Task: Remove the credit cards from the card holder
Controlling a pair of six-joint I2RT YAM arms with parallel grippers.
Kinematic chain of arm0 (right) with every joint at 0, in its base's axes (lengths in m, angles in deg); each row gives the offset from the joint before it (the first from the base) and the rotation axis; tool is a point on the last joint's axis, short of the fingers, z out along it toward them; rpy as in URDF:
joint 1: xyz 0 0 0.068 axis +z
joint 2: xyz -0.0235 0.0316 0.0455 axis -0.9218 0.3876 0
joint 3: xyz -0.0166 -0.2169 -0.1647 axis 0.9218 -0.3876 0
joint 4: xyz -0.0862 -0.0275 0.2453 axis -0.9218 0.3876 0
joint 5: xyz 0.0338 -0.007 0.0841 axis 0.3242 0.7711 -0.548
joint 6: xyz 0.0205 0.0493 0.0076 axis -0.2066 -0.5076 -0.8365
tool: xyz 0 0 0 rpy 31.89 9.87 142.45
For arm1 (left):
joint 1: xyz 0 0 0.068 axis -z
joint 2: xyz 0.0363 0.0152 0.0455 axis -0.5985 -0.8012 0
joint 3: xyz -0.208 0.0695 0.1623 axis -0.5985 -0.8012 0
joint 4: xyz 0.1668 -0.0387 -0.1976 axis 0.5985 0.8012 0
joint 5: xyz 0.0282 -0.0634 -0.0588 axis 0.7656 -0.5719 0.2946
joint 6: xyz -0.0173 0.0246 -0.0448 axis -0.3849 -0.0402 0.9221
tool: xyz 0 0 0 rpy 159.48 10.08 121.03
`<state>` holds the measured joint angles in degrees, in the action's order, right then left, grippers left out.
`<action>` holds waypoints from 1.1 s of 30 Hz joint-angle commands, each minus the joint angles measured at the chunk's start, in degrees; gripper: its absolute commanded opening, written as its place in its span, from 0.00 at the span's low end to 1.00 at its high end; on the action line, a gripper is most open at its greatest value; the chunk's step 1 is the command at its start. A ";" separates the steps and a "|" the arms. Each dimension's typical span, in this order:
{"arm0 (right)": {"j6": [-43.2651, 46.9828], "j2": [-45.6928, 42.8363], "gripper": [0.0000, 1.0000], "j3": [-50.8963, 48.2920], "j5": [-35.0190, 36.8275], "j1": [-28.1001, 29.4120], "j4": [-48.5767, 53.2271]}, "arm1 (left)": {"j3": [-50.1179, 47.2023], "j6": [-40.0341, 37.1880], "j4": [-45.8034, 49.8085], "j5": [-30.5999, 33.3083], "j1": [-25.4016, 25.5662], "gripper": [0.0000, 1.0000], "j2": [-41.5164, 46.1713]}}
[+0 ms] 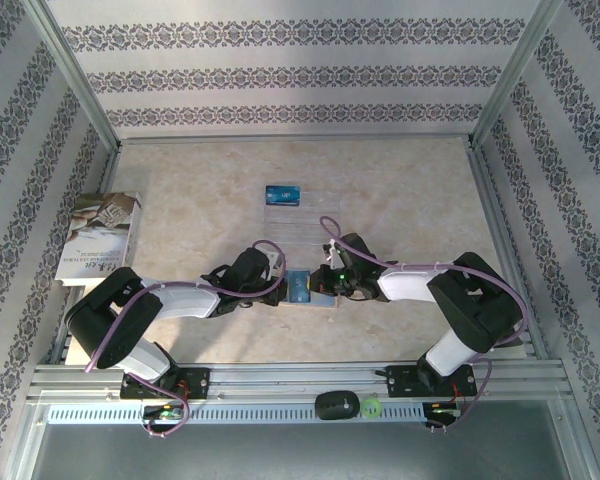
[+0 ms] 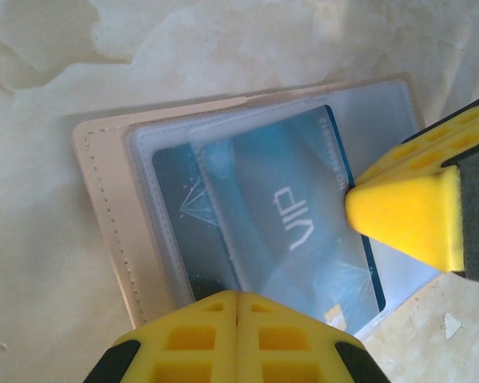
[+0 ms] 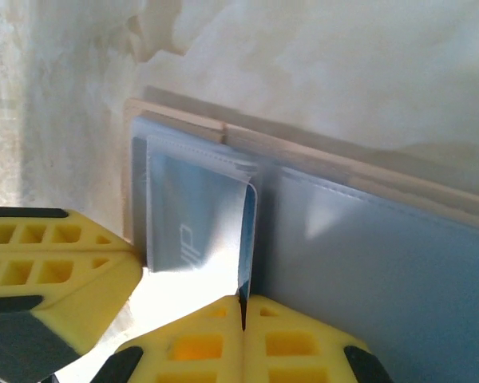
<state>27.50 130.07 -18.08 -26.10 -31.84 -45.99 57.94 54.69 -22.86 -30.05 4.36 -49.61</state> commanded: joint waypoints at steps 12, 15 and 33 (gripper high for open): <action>0.52 1.14 0.00 1.74 1.34 1.18 2.01 | 0.63 -3.29 3.96 1.97 -0.38 0.16 7.09; 0.62 1.59 0.00 2.36 1.34 1.54 2.09 | 1.76 -3.88 2.19 0.54 -0.30 0.18 6.75; 0.71 2.56 0.08 2.82 0.63 1.97 1.51 | 2.98 -0.21 -0.95 -1.04 0.54 0.09 -5.73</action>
<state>27.52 131.56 -16.13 -25.84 -30.55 -44.98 61.73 53.36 -24.43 -31.25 4.47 -53.85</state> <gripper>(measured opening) 0.060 0.095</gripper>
